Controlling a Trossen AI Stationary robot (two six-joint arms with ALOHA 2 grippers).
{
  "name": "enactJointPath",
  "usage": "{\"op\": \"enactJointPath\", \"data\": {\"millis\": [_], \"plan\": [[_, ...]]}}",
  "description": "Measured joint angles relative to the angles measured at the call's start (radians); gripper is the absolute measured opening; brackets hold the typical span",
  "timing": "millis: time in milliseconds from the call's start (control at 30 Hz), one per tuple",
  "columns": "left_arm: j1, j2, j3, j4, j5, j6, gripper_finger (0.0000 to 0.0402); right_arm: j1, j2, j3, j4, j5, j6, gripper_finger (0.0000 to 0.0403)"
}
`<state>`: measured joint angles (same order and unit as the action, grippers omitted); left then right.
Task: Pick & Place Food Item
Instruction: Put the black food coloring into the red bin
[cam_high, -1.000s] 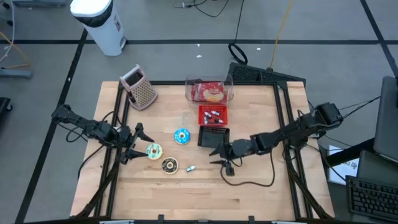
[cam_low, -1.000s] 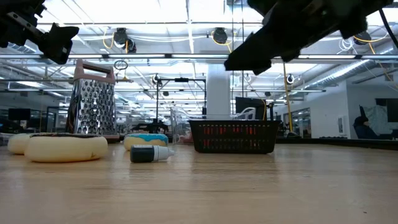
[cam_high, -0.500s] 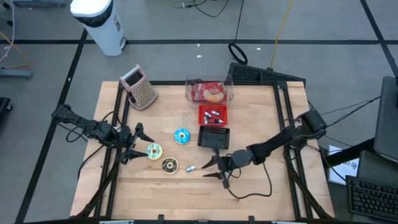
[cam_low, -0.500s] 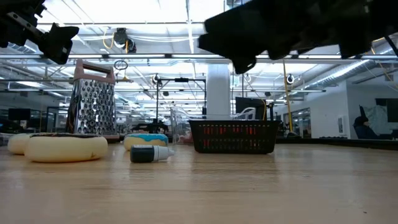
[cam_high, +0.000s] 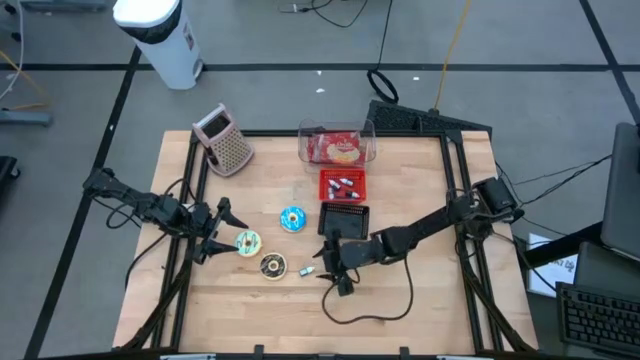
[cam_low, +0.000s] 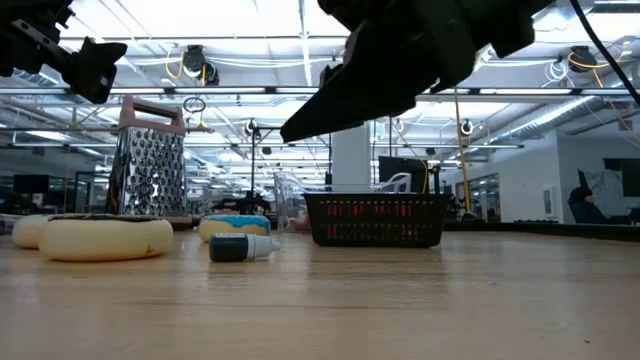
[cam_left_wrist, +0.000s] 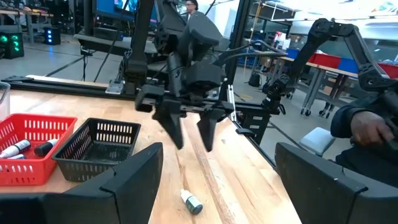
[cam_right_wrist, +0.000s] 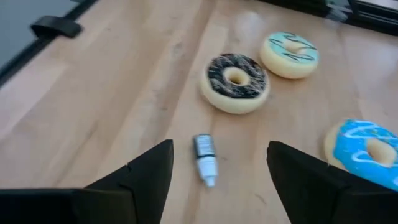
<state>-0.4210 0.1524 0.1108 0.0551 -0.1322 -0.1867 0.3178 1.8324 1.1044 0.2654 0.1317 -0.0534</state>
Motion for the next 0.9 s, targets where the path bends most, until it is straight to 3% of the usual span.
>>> {"op": "enactJointPath", "data": {"millis": [133, 533, 900], "plan": [[0.000, 0.000, 0.000, 0.000, 0.000, 0.000, 0.0310, -0.011, 0.005, 0.000, 0.010, 0.000, 0.016, 0.0238], [0.000, 0.000, 0.000, 0.000, 0.000, 0.000, 0.0310, -0.017, 0.195, 0.000, 0.129, -0.029, 0.015, 0.0225], [0.000, 0.000, 0.000, 0.000, 0.000, 0.000, 0.0310, -0.031, 0.263, 0.001, 0.214, -0.035, 0.034, 0.0203]]}}
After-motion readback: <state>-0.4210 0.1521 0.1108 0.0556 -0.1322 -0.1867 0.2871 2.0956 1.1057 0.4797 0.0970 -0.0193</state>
